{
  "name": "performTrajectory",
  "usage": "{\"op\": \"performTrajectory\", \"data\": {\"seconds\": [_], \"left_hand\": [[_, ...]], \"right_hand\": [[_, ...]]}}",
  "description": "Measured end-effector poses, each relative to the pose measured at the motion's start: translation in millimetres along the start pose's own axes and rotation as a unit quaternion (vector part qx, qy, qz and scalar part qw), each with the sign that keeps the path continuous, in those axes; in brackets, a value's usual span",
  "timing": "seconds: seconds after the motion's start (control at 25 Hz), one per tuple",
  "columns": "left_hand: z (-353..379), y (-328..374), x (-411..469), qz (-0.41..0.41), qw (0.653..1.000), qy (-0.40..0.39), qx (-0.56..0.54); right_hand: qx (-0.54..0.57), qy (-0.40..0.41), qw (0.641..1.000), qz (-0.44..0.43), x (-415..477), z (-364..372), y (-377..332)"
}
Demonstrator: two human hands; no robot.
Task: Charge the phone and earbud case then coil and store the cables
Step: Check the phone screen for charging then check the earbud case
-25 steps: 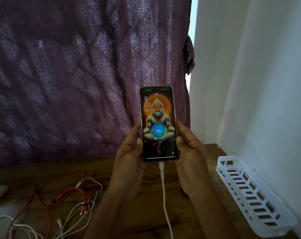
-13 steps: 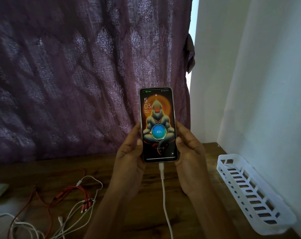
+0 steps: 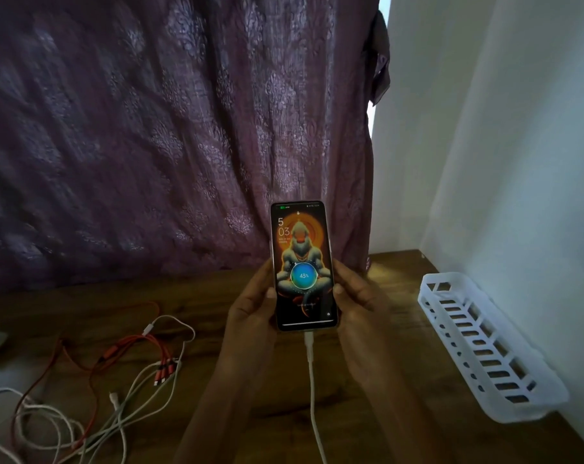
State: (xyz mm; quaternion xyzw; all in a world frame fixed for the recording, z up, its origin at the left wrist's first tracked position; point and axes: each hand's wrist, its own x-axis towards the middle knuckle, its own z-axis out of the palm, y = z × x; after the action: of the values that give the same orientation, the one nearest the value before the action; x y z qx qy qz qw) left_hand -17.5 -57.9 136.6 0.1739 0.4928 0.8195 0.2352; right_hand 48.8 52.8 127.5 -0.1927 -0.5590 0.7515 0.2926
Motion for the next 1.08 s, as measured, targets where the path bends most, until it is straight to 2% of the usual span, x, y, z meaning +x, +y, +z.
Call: {"op": "performTrajectory", "data": {"seconds": [0.36, 0.48, 0.68, 0.88, 1.08], "left_hand": [[-38.5, -68.6, -1.1, -0.124, 0.986, 0.037, 0.105], [-50.4, -95.7, -4.2, -0.176, 0.970, 0.073, 0.151], [-58.9, -125.6, -7.4, -0.246, 0.938, 0.126, 0.208], [-66.5, -146.6, -2.2, -0.237, 0.900, 0.132, 0.340], [-64.4, -154.3, -2.3, -0.203, 0.880, 0.131, 0.409]], "right_hand": [[-0.097, 0.058, 0.981, 0.157, 1.2, -30.1, 70.3], [-0.174, 0.062, 0.962, 0.200, 0.8, -38.0, 86.7], [-0.222, 0.060, 0.943, 0.241, -1.1, -47.2, 114.2], [-0.294, 0.031, 0.922, 0.251, 4.0, -50.4, 127.2], [-0.357, 0.015, 0.901, 0.245, 7.0, -51.5, 136.7]]}}
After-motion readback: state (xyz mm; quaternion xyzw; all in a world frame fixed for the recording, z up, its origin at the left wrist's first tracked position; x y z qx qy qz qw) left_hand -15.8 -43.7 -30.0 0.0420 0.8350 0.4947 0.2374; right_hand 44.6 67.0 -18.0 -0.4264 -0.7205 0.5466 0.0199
